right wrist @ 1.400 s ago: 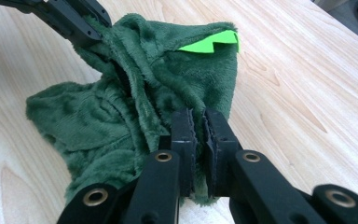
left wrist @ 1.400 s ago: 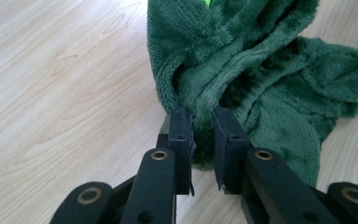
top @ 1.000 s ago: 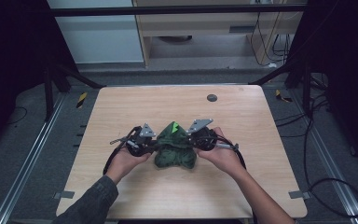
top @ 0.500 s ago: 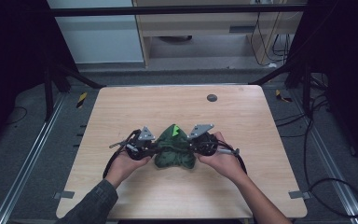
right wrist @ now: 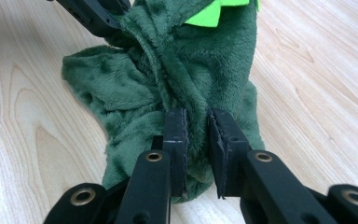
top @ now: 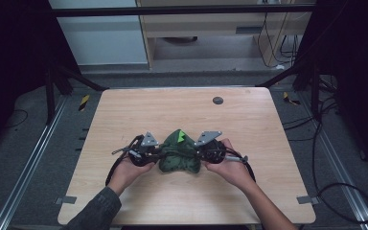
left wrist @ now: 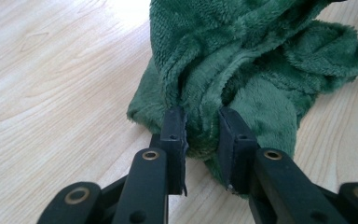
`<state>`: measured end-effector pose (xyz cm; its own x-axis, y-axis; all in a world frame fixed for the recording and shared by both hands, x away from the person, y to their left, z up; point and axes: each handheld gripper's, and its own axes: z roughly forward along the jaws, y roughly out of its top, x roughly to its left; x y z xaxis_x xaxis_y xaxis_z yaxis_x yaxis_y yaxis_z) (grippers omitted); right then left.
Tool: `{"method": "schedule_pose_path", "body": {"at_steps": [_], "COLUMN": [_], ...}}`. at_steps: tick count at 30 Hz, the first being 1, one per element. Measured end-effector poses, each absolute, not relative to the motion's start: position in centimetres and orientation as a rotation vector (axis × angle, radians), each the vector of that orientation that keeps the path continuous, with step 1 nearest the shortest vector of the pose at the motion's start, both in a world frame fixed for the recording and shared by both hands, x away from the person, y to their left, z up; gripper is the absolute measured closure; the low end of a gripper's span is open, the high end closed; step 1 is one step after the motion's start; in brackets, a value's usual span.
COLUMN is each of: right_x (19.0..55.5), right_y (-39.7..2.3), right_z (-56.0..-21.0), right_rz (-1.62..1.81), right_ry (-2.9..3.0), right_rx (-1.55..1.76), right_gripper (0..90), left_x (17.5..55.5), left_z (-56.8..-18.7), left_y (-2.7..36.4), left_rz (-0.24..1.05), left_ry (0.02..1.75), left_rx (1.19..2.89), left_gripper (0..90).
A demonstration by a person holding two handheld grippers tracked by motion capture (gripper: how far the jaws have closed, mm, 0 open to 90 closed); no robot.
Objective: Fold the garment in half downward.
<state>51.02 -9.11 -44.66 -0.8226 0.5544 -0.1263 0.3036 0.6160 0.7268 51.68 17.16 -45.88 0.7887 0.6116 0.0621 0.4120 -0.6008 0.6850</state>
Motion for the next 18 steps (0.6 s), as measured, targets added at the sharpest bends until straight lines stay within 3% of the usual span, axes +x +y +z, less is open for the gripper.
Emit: {"method": "schedule_pose_path", "body": {"at_steps": [18], "right_x": [50.2], "right_y": [-9.54], "right_z": [-45.72], "right_rz": [1.04], "right_ry": [2.52], "right_rx": [0.701], "right_gripper": [77.3], "left_x": [51.16], "left_z": [-46.61], "left_y": [17.61], "left_rz": [0.375], "left_ry": [0.771], "left_rx": [2.283], "left_gripper": [72.2]}}
